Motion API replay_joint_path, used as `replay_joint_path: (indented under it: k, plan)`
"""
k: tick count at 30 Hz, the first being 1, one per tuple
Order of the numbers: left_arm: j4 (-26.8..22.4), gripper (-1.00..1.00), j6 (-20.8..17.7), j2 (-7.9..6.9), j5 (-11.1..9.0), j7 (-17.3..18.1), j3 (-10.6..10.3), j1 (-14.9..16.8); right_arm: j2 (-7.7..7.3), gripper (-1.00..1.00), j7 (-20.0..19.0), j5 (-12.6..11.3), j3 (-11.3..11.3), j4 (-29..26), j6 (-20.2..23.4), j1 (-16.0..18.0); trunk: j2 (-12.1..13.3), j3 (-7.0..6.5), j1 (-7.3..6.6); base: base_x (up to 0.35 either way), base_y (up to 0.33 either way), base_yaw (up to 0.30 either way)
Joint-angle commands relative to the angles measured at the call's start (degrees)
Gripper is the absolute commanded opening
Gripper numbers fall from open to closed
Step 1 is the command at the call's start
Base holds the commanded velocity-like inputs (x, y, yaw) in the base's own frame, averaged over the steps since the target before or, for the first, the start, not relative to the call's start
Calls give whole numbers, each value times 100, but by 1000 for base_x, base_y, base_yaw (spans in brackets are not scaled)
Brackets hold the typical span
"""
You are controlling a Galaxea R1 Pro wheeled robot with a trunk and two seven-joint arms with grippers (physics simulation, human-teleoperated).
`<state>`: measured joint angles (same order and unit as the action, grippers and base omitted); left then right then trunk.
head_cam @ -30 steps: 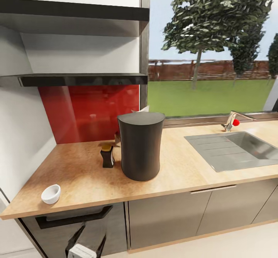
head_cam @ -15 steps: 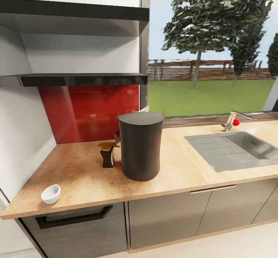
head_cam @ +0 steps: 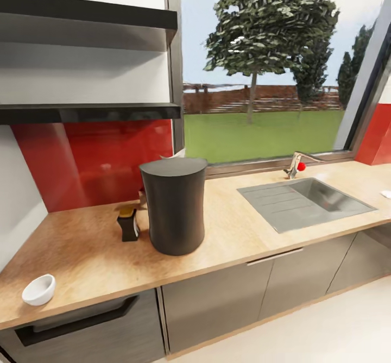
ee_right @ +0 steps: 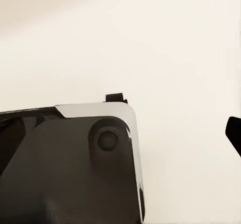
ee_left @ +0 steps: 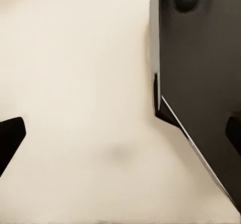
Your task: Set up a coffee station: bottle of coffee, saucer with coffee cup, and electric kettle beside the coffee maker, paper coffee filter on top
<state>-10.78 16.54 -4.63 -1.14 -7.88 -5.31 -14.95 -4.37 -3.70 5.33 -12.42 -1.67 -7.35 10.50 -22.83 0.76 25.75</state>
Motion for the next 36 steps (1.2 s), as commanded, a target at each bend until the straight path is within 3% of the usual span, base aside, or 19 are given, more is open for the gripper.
replay_joint_path:
  k: [1,7,9,10,12,24,25,36]
  plan:
    - [-7,100,-97,-6,-17,-76,-49,-2,-15,100,-17,56,-50,8,-20,5,-9,8,3,0,0,-296]
    - [5,100,-504,7,-22,-133,127,66,-54,100,-11,62,-38,2,-19,5,-9,8,3,0,0,-105]
    - [6,100,-858,2,-20,-147,216,146,-40,100,-20,69,-16,-4,-10,5,-9,8,3,0,0,-14]
    - [6,100,-1263,-6,-18,-156,354,234,-33,100,-18,70,111,-7,-10,5,-9,8,3,0,0,-4]
    - [4,100,-1427,-4,-12,-155,525,266,-30,100,-7,66,283,-13,-16,5,-9,8,3,0,0,-2]
    - [-69,100,-1477,12,3,-77,630,340,-20,100,-6,38,374,-18,-16,5,-9,8,3,0,0,0]
    - [-65,100,-1508,71,20,-75,630,405,-20,100,0,38,365,-18,-12,5,-9,8,3,0,-57,0]
    - [-67,100,-1464,77,-22,-132,637,423,-64,100,-34,10,329,-26,-3,5,-9,8,3,103,-235,-178]
